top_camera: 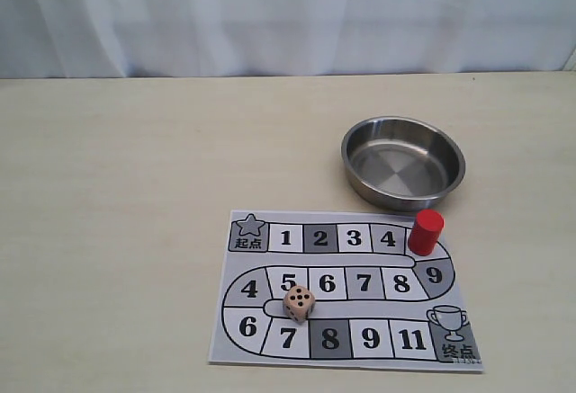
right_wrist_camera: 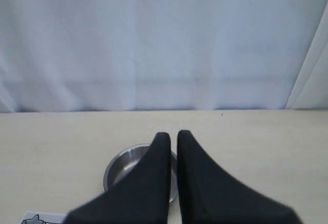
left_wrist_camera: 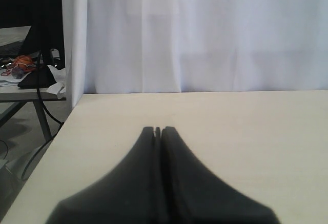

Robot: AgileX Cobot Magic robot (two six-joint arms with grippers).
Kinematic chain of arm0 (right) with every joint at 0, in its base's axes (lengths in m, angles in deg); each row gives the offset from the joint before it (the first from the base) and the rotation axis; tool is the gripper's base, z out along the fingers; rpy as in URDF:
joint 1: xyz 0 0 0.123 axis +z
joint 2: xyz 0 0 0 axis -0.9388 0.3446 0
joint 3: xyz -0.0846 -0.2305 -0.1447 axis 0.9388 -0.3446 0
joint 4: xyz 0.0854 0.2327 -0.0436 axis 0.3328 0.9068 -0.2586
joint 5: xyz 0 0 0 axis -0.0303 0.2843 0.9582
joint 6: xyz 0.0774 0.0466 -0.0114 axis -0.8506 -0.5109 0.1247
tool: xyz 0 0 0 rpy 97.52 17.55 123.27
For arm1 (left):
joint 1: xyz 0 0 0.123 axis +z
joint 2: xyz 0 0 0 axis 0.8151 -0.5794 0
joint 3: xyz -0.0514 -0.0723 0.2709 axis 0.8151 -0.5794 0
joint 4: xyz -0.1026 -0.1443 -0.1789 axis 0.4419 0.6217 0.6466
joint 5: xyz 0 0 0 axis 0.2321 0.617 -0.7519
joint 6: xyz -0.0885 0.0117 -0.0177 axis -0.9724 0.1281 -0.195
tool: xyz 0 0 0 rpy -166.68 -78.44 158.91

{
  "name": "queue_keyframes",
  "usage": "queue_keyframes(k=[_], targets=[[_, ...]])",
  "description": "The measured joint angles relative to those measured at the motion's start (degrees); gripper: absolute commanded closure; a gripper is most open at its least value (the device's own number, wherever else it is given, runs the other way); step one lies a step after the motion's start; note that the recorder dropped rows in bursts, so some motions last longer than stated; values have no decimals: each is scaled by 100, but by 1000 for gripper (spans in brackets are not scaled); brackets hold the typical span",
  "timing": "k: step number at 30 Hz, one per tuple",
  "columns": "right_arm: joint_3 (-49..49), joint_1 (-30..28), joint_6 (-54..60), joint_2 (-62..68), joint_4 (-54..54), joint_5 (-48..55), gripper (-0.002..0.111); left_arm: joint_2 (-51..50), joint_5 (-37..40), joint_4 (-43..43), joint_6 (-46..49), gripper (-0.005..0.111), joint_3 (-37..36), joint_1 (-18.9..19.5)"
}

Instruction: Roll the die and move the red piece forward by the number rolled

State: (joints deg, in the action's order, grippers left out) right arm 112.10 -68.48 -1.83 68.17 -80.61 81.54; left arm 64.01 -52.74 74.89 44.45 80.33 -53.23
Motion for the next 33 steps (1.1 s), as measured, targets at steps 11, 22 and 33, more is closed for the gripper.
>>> queue_keyframes(k=[11,22,33], targets=[[0,0,0,-1974,0,505,104,0,0,0,0,107,0,0],[-998,0,148,-2989,-20,174,104,0,0,0,0,107,0,0],[-3483,0,151,-2968,-9,-2391,104,0,0,0,0,107,0,0]])
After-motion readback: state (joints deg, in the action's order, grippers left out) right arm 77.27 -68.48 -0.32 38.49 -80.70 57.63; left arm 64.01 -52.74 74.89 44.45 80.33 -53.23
